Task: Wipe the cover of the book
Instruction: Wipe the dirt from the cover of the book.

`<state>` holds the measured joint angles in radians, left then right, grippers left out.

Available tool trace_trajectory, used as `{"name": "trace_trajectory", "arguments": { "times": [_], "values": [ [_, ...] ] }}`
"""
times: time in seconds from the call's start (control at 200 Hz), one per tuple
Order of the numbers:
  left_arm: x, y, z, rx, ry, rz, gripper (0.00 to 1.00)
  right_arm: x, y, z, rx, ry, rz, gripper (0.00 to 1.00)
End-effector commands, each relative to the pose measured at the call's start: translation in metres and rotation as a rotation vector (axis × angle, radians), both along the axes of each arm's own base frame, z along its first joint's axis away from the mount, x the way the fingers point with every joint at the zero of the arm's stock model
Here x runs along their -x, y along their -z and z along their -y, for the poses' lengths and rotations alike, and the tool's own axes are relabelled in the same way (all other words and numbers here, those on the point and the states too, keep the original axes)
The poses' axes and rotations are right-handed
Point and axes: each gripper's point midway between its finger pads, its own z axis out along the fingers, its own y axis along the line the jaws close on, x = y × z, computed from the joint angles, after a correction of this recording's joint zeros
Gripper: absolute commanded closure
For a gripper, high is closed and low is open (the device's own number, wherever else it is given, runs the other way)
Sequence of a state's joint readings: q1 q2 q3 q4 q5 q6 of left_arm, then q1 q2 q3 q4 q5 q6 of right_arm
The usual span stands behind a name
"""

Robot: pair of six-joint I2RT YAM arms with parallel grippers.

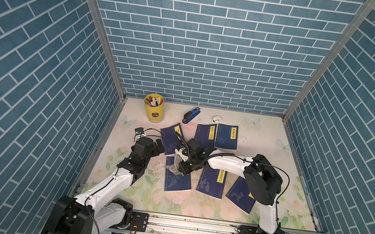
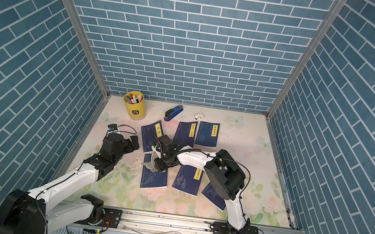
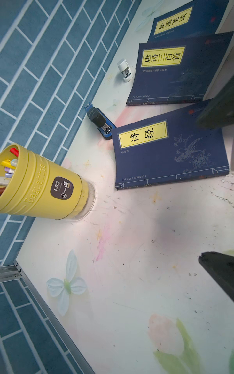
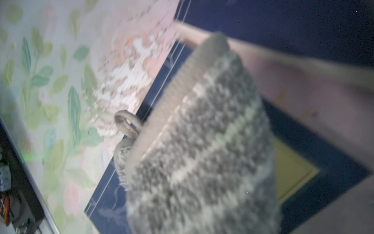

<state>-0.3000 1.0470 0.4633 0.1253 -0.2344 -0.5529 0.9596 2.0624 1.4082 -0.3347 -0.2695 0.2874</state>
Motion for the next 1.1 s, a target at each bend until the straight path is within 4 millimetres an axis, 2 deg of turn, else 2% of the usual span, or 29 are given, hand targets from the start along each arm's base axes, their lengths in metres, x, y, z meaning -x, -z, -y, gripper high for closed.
{"name": "trace_trajectory", "arguments": {
  "times": [0.0, 0.1, 0.195, 0.38, 0.485, 0.59, 0.7, 0.915, 1.095],
  "values": [
    [0.005, 0.006, -0.004, -0.001, -0.010, -0.014, 0.00, -0.011, 0.055, 0.043, 0.212, 0.038, -0.041, 1.00],
    [0.007, 0.008, -0.004, 0.003, -0.014, -0.013, 0.00, -0.009, 0.052, 0.040, 0.207, 0.015, -0.042, 1.00],
    [0.006, 0.009, -0.005, 0.000, -0.018, -0.012, 0.00, 0.005, 0.050, 0.043, 0.210, -0.019, -0.048, 1.00],
    [0.001, 0.011, -0.003, -0.006, -0.014, -0.017, 0.00, 0.057, 0.046, 0.055, 0.219, -0.090, -0.068, 1.00],
    [-0.003, 0.012, -0.002, -0.011, -0.011, -0.024, 0.00, 0.086, 0.049, 0.071, 0.250, -0.088, -0.101, 1.00],
    [-0.004, 0.014, -0.002, -0.014, -0.009, -0.026, 0.00, 0.105, 0.052, 0.089, 0.279, -0.062, -0.132, 1.00],
    [-0.005, 0.014, -0.001, -0.015, -0.007, -0.025, 0.00, 0.111, 0.053, 0.099, 0.278, -0.032, -0.145, 1.00],
    [-0.005, 0.016, -0.002, -0.030, -0.006, -0.037, 0.00, 0.116, 0.052, 0.095, 0.260, -0.043, -0.173, 1.00],
    [-0.003, 0.016, -0.005, -0.039, -0.014, -0.040, 0.00, 0.128, 0.051, 0.107, 0.272, -0.062, -0.199, 1.00]
  ]
}}
